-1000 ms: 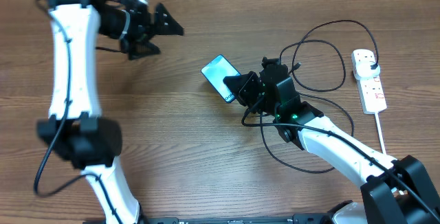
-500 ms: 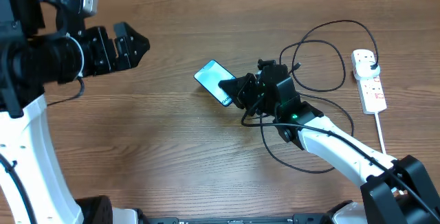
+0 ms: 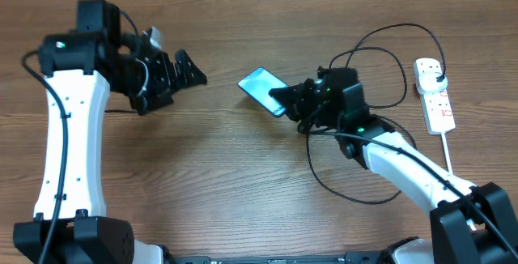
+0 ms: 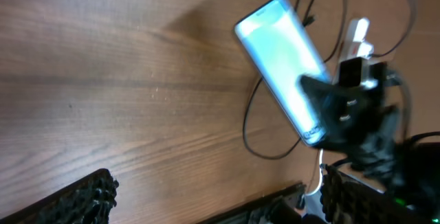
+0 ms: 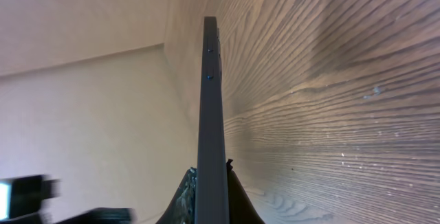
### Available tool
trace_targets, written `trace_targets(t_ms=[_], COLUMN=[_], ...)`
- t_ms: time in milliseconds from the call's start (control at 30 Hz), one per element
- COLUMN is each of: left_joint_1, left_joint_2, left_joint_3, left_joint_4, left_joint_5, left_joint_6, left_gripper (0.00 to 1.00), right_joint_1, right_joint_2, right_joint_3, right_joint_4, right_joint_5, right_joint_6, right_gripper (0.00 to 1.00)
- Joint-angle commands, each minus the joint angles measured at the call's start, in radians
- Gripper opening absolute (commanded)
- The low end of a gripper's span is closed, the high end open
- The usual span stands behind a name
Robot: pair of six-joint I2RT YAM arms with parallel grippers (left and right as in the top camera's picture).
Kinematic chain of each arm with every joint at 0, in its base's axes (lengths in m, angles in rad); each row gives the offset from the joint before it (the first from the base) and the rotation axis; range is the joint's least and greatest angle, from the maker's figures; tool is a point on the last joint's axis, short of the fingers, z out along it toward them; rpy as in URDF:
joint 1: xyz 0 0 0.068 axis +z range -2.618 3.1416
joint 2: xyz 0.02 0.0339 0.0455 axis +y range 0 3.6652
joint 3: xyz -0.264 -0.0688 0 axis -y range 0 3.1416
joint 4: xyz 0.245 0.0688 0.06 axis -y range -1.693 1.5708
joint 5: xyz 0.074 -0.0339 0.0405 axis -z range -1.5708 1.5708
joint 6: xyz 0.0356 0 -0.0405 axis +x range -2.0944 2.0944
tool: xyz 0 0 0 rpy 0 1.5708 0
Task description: Plug charger to phone and switch on socket
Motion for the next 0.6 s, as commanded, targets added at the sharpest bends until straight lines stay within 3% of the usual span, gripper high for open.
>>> trace_targets(t_ms=[0,133,267,400,567], left_joint_1=[0.0,0.0,0.0,0.0,-0.016], left_joint_2=[-0.079,-0.221,-0.375,-0.462,-0.438], left_joint_3=[-0.115,-0.242,-0.394,-0.547,-0.623], left_joint_4=[0.048,0.144,0.275,0.462,0.638], left_joint_5=[0.043,0.002,-0.095,-0.06,0.096], left_joint_6=[-0.027,-0.092,-0.25,-0.516,-0.64], left_gripper=[0.98,0.99,1.0,1.0,1.0], right_joint_1=[-0.037,-0.044,-0.044,-0.043,-0.043], right_joint_2=[-0.026,-0.026,-0.026,-0.026,-0.026], right_joint_3=[0.015,0.011,0.011,0.011,0.011], right_joint_4=[0.011,0.01,0.013,0.012,0.013], right_joint_5=[-0.091,-0.097,-0.122,-0.152,-0.183], right_joint_6=[0.002,0.009,0.084,0.121,0.161], right_gripper=[0.04,0.04,0.04,0.04,0.04])
